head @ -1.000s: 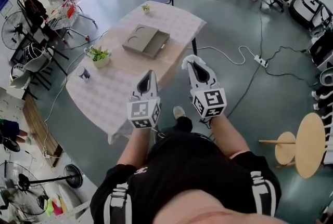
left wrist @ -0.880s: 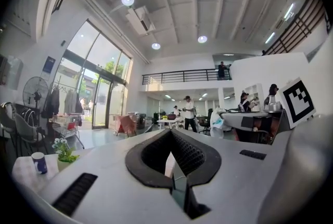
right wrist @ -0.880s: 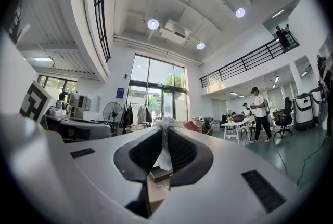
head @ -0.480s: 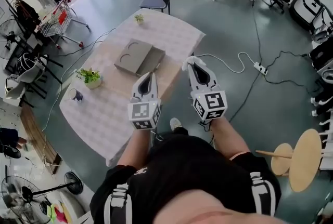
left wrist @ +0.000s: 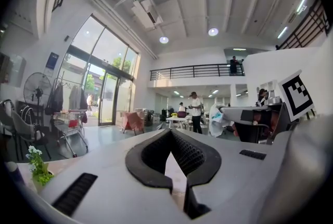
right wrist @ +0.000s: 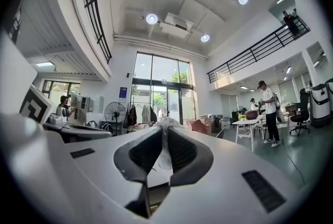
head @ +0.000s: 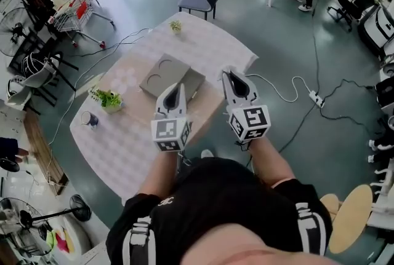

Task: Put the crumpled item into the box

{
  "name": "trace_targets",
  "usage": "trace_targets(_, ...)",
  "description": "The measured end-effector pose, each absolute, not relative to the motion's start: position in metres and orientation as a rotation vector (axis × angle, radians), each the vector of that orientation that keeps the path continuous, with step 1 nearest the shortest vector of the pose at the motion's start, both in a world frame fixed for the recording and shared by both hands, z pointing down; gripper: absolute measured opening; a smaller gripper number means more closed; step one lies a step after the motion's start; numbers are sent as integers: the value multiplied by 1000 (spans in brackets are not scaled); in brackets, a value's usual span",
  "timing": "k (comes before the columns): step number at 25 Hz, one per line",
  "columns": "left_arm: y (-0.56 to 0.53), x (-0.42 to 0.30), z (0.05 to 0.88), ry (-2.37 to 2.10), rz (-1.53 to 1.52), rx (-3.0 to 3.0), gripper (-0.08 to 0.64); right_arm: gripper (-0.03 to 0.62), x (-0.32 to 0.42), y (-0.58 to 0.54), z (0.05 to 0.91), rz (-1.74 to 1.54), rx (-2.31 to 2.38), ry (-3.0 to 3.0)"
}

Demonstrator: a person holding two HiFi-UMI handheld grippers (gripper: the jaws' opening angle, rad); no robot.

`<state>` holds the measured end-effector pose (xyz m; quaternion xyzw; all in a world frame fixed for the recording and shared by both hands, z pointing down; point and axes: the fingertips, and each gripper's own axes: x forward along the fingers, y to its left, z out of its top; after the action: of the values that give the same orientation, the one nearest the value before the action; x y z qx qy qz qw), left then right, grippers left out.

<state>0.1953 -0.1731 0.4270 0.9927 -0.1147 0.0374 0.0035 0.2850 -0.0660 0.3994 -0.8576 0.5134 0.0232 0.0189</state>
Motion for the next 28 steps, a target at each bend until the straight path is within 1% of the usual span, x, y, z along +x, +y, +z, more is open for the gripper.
trace_targets(8, -239, 192, 427, -551, 122, 3074, -8, 29, 298, -145, 399, 54, -2564, 1753)
trace_targets(18, -304, 146, 433, -875, 132, 2971, -8, 29, 277, -230, 399, 37, -2381, 2002)
trace_targets(28, -322, 159, 440, -1129, 149, 2889, -8, 29, 304, -270, 408, 23, -2203, 2181)
